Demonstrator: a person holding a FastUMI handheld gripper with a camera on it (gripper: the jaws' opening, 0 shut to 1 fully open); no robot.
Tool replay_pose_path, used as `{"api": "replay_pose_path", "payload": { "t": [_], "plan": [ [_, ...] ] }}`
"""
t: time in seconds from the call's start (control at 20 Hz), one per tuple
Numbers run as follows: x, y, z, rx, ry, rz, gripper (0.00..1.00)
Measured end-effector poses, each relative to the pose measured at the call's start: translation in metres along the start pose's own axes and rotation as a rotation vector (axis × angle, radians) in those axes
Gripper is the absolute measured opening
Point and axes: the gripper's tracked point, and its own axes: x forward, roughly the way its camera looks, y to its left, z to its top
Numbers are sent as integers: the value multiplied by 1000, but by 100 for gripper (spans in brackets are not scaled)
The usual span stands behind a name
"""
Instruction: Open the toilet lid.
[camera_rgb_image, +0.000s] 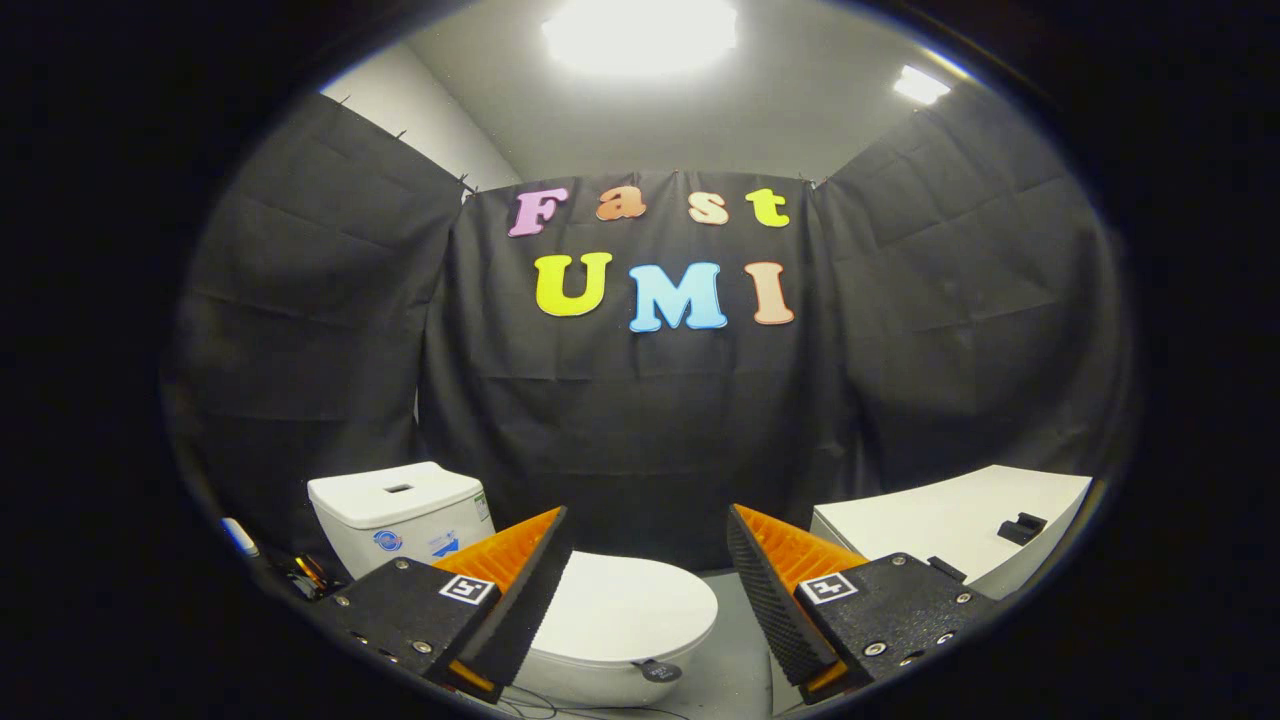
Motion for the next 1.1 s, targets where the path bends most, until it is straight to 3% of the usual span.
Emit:
{"api": "replay_pose_path", "payload": {
  "t": [0.25, 0.55, 1.1],
  "plan": [
    [4, 0, 4, 95, -23, -3, 95],
    [27, -12, -21, 283, 40, -72, 95],
    [44, -40, -105, 536, 140, -185, 96]
  ]
}}
